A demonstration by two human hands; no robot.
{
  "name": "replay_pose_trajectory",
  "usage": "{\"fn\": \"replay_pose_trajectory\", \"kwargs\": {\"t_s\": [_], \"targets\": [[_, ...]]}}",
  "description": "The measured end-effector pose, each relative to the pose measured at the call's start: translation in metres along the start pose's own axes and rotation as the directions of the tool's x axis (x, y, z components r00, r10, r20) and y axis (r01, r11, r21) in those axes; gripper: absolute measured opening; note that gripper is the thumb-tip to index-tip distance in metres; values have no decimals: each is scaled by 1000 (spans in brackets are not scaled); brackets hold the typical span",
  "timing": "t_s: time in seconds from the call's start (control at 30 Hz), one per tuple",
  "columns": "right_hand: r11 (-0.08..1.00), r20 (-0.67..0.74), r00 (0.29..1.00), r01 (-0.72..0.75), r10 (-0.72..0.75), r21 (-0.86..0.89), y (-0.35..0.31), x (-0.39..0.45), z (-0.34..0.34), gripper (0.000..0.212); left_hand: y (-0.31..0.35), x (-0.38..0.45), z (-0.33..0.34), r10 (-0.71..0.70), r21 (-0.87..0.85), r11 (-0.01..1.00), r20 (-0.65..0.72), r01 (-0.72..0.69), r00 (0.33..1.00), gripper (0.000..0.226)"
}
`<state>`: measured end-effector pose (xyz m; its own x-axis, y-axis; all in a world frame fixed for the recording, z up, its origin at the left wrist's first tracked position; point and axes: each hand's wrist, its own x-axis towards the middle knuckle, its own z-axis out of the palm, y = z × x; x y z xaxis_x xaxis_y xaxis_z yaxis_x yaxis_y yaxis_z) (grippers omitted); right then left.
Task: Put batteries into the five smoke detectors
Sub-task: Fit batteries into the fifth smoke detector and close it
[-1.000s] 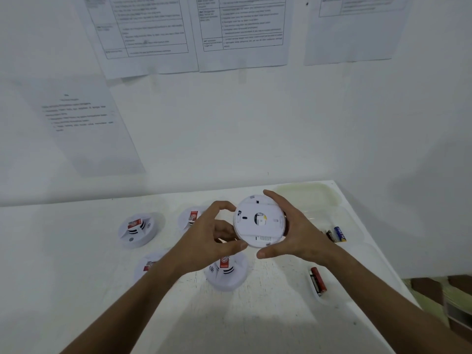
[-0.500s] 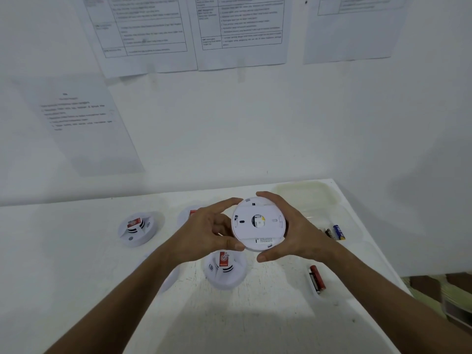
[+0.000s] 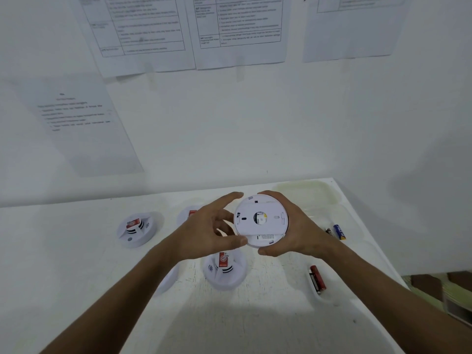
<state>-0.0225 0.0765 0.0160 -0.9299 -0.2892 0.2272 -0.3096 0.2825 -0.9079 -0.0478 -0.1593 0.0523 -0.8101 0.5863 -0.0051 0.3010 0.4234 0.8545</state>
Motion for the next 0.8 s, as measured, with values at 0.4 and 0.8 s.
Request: {"fn": "replay_pose_trajectory", "kwargs": {"t_s": [0.4,0.8], "targets": [[1000,-8,1000,21,-21,14,12,1,7,96,6,5,9,23,220,976,-110,2,994,64],[1000,1,1000,20,-20,9,14,1,14,93,0,0,15,39,319,948,-192,24,981,59]]}}
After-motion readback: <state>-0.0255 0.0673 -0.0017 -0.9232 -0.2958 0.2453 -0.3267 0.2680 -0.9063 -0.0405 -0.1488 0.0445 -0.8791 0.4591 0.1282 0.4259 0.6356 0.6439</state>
